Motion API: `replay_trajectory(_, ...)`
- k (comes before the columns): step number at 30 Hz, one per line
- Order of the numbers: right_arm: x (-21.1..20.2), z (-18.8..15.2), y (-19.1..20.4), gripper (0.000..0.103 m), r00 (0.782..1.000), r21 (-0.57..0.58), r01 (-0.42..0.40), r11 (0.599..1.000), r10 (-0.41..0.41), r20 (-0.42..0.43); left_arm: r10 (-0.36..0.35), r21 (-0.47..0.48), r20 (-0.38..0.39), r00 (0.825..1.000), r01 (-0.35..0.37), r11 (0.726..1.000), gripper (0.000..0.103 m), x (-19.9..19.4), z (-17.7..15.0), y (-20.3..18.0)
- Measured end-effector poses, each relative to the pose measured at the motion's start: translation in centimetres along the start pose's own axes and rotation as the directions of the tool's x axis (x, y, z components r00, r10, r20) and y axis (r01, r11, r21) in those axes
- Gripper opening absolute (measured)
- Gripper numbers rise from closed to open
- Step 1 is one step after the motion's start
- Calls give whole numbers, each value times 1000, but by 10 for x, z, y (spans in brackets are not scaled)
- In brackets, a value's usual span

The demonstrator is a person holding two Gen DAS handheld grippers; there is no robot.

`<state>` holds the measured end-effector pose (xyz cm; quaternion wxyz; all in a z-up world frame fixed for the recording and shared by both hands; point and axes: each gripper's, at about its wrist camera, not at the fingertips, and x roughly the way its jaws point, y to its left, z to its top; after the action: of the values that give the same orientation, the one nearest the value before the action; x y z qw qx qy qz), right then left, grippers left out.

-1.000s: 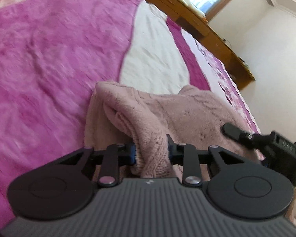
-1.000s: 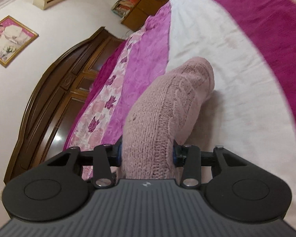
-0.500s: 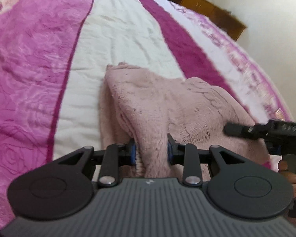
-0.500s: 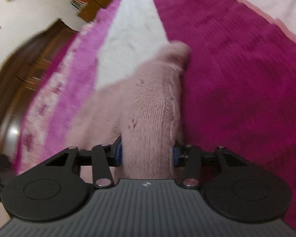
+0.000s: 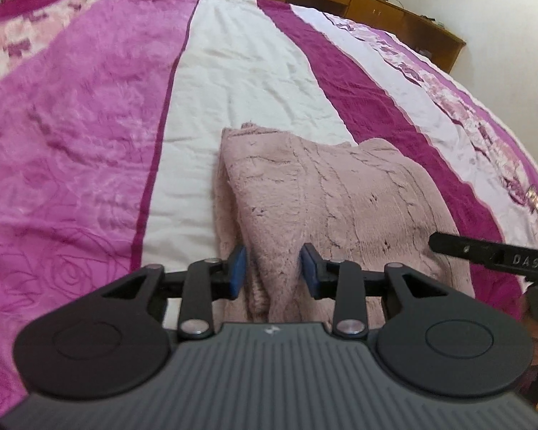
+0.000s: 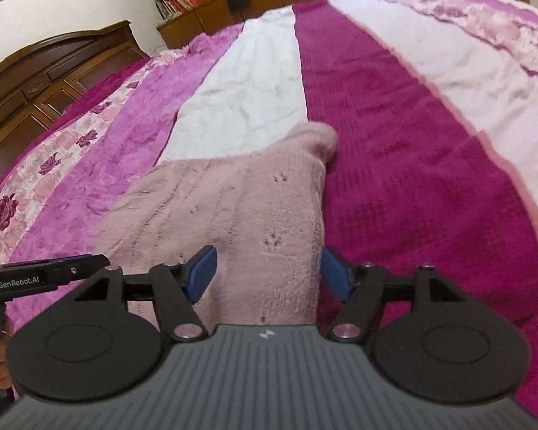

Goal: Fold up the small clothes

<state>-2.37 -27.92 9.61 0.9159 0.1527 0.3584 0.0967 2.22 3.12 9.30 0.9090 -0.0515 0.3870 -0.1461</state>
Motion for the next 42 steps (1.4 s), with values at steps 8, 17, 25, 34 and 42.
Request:
replay_trajectory(8,-26,-17,14,79,999,-34,23,999,-21,35,105,14,35,994,-105,994,59,-24,-15,-22)
replay_trajectory(17,-25,-45,25,90,998,-65,64,996,-66,-19,169,11,-16,986,-168,986,60,-17,-42,-41)
replay_trajectory(25,-24,-55,35,93,996,-69,76,995,-79,-41,183,0,-61,981,-184,983,60,-7,-58,-47)
replay_trajectory(34,-21,-63,34,93,995,-59,80,995,-83,-57,205,-20,-84,975,-208,978,60,-1,-67,-48)
replay_trajectory(42,-18,-68,34,93,994,-50,77,996,-80,-73,217,-7,-83,973,-219,976,61,2,-68,-52)
